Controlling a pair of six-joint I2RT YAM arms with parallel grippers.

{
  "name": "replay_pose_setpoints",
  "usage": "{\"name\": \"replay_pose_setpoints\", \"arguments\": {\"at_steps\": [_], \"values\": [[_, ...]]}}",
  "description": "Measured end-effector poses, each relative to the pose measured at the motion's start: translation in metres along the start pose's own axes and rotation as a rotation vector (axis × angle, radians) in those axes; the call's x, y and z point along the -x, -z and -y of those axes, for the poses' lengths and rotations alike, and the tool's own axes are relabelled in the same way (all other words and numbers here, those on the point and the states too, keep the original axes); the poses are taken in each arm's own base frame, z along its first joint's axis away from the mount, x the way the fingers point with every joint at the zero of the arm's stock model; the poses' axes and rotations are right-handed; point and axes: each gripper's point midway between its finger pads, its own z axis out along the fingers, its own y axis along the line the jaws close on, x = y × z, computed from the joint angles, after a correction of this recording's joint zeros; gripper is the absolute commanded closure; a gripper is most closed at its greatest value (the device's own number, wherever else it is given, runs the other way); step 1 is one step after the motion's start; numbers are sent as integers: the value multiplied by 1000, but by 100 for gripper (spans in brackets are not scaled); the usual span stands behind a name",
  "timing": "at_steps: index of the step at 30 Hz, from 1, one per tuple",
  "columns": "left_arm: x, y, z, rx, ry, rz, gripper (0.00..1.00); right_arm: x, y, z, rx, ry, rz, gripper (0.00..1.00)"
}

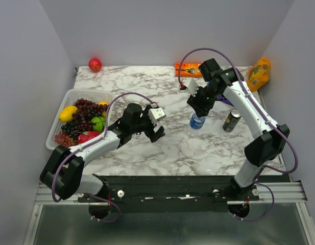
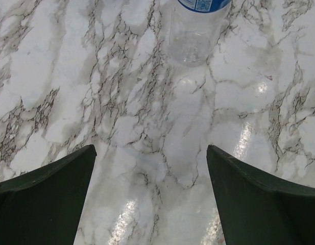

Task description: Screw on the bottle caps

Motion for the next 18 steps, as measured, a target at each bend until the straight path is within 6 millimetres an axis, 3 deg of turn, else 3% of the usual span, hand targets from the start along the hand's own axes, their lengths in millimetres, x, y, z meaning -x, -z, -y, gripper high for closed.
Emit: {"name": "replay_pose_setpoints", "arguments": {"at_steps": [8, 11, 12, 18], "values": [[-2, -1, 0, 0, 3, -7, 1, 6, 6, 3, -15, 6, 21, 32], [3, -1, -3, 7, -1, -1, 1, 13, 13, 5, -32, 7, 43, 13], [6, -1, -4, 12, -2, 1, 1, 18, 18, 8, -44, 12, 62, 1], [33, 2, -22, 90, 62, -2, 1, 65, 56, 25, -160, -27, 256, 0]]}}
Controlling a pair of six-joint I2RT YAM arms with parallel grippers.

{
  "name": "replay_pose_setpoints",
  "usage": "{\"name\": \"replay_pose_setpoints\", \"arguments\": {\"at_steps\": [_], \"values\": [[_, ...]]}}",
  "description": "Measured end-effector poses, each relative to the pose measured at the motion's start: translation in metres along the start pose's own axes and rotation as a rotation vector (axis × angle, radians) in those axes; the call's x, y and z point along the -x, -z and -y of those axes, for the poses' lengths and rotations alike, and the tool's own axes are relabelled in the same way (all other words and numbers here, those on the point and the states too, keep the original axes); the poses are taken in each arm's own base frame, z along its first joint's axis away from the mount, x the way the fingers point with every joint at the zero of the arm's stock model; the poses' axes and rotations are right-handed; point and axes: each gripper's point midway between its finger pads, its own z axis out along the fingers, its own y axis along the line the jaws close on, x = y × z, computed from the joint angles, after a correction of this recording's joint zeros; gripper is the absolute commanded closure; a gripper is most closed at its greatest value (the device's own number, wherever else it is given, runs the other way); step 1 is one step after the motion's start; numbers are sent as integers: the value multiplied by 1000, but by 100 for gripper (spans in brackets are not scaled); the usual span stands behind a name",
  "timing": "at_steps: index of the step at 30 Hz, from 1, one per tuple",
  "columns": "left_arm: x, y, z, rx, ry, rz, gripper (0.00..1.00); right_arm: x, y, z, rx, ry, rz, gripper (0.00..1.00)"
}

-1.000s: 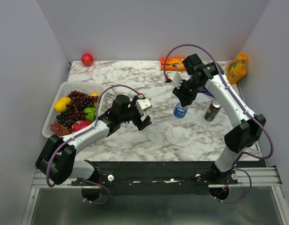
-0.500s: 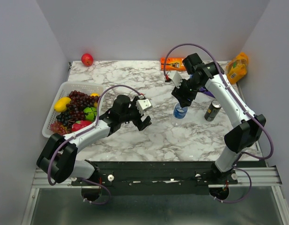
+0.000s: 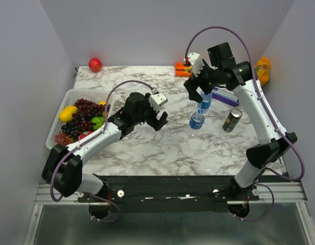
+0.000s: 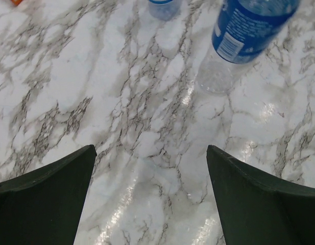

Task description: Screw on the bottle caps

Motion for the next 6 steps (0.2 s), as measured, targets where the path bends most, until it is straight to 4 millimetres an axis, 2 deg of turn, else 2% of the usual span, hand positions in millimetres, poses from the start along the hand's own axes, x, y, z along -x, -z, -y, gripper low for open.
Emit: {"name": "replay_pose_setpoints", "arguments": {"at_steps": [3, 6], "values": [[25, 0, -21, 110, 98, -8, 1, 25, 9, 14, -103, -88, 116, 1], [50, -3, -47, 231, 189, -28, 1, 39, 17, 23, -167, -151, 199, 0]]}}
